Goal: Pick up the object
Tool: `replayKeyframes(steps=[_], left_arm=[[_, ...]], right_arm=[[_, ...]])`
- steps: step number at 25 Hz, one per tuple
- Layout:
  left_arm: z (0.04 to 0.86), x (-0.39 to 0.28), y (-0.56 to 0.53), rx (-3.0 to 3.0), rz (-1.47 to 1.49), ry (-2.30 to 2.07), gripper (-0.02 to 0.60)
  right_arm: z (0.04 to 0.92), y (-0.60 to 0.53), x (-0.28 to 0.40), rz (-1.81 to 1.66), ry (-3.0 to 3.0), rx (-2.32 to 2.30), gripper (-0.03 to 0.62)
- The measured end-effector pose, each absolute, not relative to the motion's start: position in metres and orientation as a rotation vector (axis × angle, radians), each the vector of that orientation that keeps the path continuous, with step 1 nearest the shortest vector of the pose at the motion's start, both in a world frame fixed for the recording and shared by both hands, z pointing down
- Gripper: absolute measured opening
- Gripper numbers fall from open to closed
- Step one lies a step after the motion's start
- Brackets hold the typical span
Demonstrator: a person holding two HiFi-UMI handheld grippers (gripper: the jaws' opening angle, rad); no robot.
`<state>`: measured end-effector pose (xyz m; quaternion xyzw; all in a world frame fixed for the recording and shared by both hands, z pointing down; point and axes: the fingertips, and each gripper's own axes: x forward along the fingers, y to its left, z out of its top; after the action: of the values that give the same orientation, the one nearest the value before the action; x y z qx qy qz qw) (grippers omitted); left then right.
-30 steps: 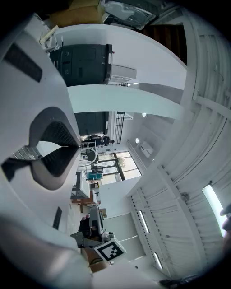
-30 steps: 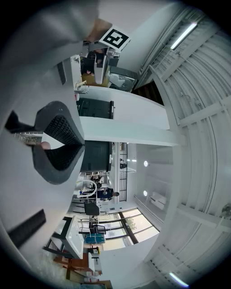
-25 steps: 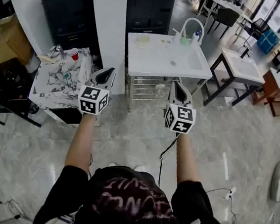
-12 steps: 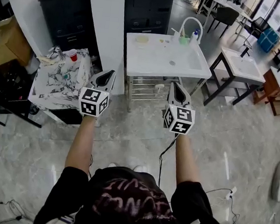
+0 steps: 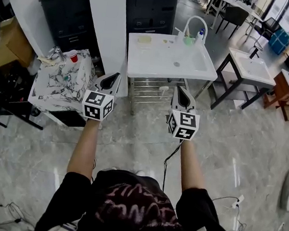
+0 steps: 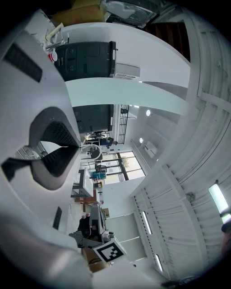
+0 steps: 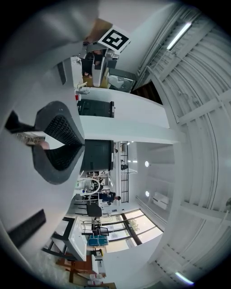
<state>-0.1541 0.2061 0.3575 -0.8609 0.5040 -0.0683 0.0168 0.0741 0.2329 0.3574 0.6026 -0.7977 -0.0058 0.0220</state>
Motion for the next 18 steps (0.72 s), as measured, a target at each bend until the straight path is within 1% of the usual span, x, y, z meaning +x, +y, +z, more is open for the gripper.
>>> replayKeyframes(steps=[7, 18], left_arm=[[0.36, -0.131, 0.203, -2.689, -0.201, 1.562, 0.015], [0.366, -0.124, 0.165, -2.679, -0.182, 1.56, 0.015]], right_arm=[[0.359, 0.228, 0.091, -0.029, -2.488, 1.857, 0.014], [0.369, 0.187, 0.083, -0.047, -2.517, 1.811, 0.015]])
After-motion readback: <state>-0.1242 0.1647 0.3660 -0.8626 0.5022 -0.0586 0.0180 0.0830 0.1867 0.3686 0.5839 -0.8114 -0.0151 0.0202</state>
